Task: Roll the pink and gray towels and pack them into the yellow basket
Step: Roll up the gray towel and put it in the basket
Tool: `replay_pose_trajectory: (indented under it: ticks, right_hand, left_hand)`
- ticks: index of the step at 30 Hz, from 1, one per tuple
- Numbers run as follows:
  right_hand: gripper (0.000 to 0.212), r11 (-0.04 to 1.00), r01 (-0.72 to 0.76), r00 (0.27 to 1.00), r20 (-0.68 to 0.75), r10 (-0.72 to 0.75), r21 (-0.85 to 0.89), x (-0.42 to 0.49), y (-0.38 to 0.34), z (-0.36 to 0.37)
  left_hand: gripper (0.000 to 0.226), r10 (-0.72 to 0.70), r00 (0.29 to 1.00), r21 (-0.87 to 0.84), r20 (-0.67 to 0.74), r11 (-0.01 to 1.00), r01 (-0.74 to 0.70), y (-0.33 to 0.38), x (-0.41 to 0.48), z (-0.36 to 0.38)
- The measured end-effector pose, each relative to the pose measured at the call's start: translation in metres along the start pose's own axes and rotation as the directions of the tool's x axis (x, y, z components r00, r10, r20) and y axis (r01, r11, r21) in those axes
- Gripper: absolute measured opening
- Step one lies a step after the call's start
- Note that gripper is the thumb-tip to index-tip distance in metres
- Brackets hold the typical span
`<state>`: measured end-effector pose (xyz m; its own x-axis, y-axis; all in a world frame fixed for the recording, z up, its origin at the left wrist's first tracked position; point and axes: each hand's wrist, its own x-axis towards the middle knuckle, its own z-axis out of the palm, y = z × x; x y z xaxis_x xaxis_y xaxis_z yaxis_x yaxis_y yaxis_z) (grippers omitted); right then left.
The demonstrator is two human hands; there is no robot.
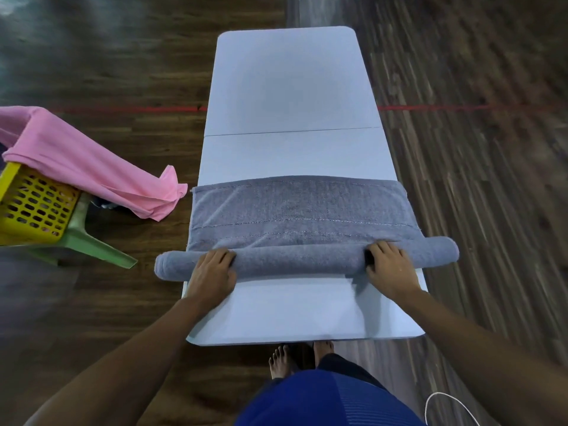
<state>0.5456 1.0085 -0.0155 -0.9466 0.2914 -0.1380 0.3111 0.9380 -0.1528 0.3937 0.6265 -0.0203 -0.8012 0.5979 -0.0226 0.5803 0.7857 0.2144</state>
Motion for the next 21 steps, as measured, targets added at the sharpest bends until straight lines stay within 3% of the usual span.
replay_pose_trajectory:
  ticks: [2, 4, 8, 10, 12, 14, 15, 18, 19, 21]
  right_hand:
    - [0.058, 0.998, 0.022, 0.995, 0.1, -0.016, -0.057, -0.006, 0.005, 0.007]
    - [0.063, 0.995, 0.035, 0.995, 0.101, -0.026, -0.089, -0.006, 0.007, 0.009]
    - [0.048, 0.995, 0.012, 0.991, 0.135, 0.002, -0.098, 0.006, -0.002, -0.004]
    - [0.043, 0.996, -0.004, 0.957, 0.289, 0.03, -0.089, 0.015, -0.002, -0.016]
    - [0.036, 0.998, -0.046, 0.887, 0.457, 0.064, -0.05, 0.023, 0.0, -0.024]
    - [0.031, 0.995, -0.102, 0.872, 0.48, 0.093, -0.007, 0.027, 0.003, -0.027]
    - [0.033, 0.994, -0.113, 0.907, 0.409, 0.1, 0.006, 0.027, 0.005, -0.026]
    - [0.03, 0.996, -0.084, 0.995, 0.051, 0.083, 0.019, 0.018, 0.004, -0.018]
    - [0.027, 0.998, -0.059, 0.998, -0.013, 0.059, 0.034, 0.014, 0.002, -0.014]
    - [0.036, 0.999, -0.029, 0.999, 0.03, 0.028, 0.035, 0.005, 0.0, -0.008]
  left_hand:
    - [0.059, 0.012, 0.995, 0.077, 0.102, 0.997, -0.02, -0.002, -0.006, 0.004]
    - [0.067, -0.001, 0.987, 0.13, 0.159, 0.991, -0.02, -0.004, -0.007, 0.005]
    - [0.04, -0.003, 0.988, 0.13, 0.153, 0.991, -0.017, 0.0, 0.004, -0.003]
    - [0.032, -0.014, 0.966, 0.109, 0.259, 0.994, -0.015, 0.003, 0.011, -0.015]
    - [0.03, -0.086, 0.902, 0.037, 0.423, 0.996, 0.078, -0.003, 0.022, -0.023]
    - [0.028, -0.133, 0.855, -0.03, 0.501, 0.985, 0.171, -0.011, 0.029, -0.027]
    - [0.027, -0.135, 0.885, -0.059, 0.446, 0.982, 0.18, -0.014, 0.031, -0.027]
    - [0.028, -0.112, 0.989, -0.118, 0.096, 0.985, 0.123, -0.015, 0.027, -0.017]
    - [0.03, -0.1, 0.995, -0.127, 0.018, 0.987, 0.101, -0.01, 0.024, -0.015]
    - [0.036, -0.045, 0.999, -0.1, 0.007, 0.994, 0.045, 0.001, 0.015, -0.011]
